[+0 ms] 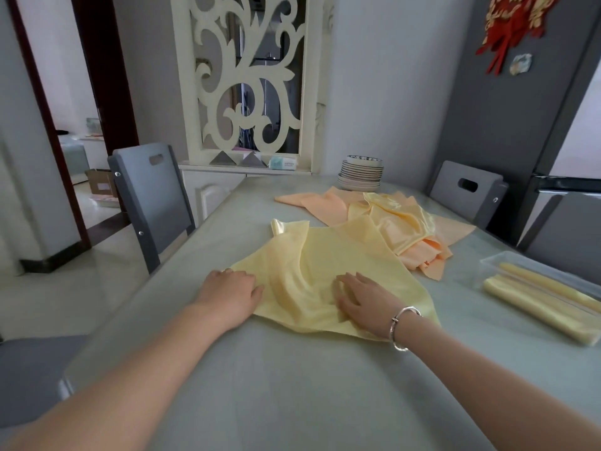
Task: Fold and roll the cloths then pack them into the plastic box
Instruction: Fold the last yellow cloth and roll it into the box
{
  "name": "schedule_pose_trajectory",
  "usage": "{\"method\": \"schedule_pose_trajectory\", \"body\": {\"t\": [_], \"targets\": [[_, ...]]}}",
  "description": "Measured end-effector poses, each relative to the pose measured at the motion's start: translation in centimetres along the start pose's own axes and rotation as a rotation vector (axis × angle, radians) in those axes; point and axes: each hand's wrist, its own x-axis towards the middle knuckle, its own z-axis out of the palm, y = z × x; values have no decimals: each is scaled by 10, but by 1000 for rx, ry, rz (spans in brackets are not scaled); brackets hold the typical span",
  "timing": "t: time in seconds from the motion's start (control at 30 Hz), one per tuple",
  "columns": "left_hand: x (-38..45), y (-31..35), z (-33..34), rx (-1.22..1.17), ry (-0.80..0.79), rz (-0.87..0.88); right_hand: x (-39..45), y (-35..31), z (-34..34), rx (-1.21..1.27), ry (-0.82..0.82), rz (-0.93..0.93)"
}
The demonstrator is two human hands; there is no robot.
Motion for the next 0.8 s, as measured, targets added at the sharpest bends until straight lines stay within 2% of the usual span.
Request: {"method": "schedule_pose_trajectory", "body": {"t": [0.17,0.37,0.47,0.53,0.63,0.73,0.8], "targets": [[-10,-2,-20,163,44,-73,8,-4,8,-76,-76,42],[-27,-9,-28,83,134,-139,6,-6,4,-115,-129,32],[-25,-6,-21,-65,216,-126,-1,-4,0,-94,-155,19],[-19,-3,-13,-209,155,-67,-8,-1,-1,-74,-137,2],[-15,4,-1,-327,-45,1,-23,0,-9,22,-128,-51],[-14,4,13,-305,-193,9,-40,1,-20,93,-195,-135],[-14,4,18,-271,-220,6,-49,4,-22,68,-233,-177]]}}
